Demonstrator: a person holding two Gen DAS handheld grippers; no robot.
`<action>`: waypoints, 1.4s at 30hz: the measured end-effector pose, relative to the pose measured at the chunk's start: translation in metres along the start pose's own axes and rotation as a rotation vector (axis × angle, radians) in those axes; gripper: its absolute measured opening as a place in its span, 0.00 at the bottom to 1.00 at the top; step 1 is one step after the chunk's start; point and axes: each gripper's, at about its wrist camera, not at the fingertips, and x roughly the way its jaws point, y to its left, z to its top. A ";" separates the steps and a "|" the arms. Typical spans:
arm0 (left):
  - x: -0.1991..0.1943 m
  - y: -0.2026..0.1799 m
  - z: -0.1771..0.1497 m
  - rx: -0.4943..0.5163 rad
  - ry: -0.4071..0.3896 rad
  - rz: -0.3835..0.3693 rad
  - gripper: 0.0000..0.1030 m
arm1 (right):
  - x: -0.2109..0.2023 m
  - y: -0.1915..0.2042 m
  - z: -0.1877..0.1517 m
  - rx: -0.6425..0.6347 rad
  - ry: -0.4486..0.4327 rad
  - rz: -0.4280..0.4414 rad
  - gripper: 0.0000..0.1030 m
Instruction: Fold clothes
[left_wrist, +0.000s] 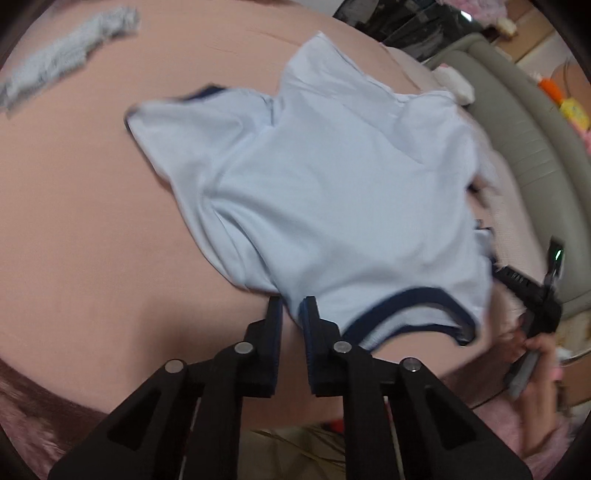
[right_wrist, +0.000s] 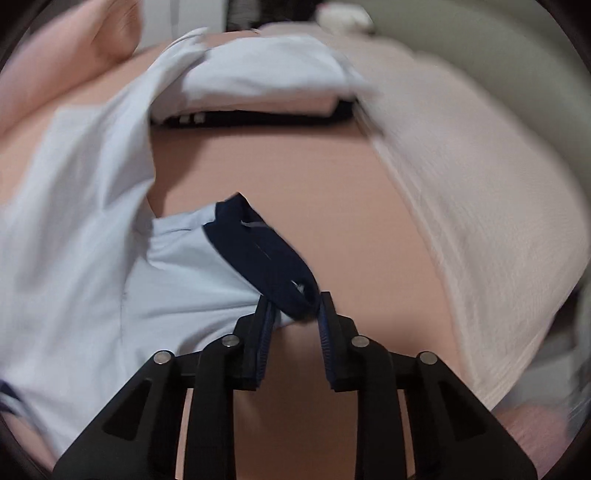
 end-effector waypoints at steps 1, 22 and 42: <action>-0.002 0.006 0.000 -0.019 -0.004 -0.019 0.13 | -0.007 -0.003 -0.005 0.035 0.014 0.077 0.29; -0.005 0.089 0.086 -0.123 -0.077 0.011 0.22 | -0.055 0.318 -0.102 -0.672 0.081 0.416 0.45; -0.012 0.092 0.029 -0.283 0.041 -0.199 0.28 | -0.073 0.293 -0.145 -0.743 0.068 0.384 0.59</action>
